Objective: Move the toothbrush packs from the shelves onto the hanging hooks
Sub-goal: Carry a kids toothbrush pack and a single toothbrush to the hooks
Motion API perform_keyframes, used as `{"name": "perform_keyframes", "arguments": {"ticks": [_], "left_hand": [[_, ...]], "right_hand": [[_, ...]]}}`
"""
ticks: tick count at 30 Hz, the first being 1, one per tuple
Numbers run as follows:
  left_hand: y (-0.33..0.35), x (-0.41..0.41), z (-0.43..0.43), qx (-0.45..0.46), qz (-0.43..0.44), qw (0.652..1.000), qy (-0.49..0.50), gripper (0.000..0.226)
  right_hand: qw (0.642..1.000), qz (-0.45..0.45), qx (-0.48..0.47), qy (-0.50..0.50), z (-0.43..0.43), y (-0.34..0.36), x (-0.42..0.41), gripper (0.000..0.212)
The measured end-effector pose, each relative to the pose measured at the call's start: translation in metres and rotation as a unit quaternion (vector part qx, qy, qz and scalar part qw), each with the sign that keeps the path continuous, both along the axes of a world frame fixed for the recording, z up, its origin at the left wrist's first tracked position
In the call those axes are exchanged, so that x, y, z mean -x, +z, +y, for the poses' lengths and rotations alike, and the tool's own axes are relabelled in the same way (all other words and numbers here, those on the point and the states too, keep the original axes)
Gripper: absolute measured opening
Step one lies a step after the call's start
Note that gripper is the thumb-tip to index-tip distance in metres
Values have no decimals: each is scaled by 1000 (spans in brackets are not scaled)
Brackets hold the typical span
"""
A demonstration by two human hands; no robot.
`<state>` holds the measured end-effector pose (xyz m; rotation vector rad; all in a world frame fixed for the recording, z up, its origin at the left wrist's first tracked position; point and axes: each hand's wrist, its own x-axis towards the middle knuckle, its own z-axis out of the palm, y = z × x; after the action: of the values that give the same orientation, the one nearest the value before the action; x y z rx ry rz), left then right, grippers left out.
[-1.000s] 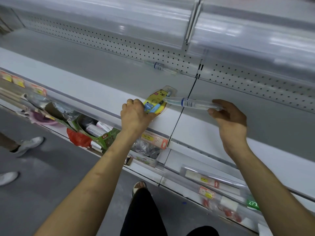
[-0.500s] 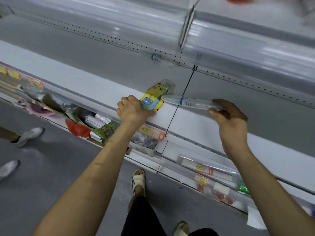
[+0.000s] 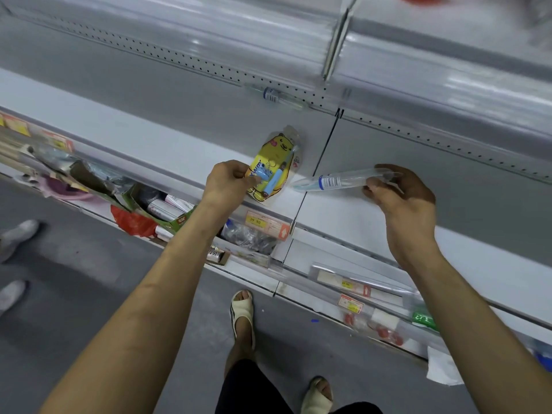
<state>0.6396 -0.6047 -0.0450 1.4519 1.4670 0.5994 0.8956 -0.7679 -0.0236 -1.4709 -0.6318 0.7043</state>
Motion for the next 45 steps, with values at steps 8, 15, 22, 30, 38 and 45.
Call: {"name": "perform_keyframes", "arguments": {"ticks": [8,15,22,30,38,45], "left_hand": [[8,-1,-9,82,-151,982,74,12],[17,21,-53,130,-308,941,61,30],[14,53,-136,136,-384,911,69,34],[32,98,-244,115,-433,881,154,55],[58,159,-311,49,-488,848,202,62],[84,245,-397,-20,-496,818,292,50]], "right_hand": [[993,108,-52,16,4,14,5,9],[984,144,-86,67,-11,31,6,11],[983,77,-44,159,-34,31,13,11],[939,110,6,327,-59,53,74,24],[874,5,21,486,-68,94,160,30],[809,-19,12,587,-99,110,282,36]]}}
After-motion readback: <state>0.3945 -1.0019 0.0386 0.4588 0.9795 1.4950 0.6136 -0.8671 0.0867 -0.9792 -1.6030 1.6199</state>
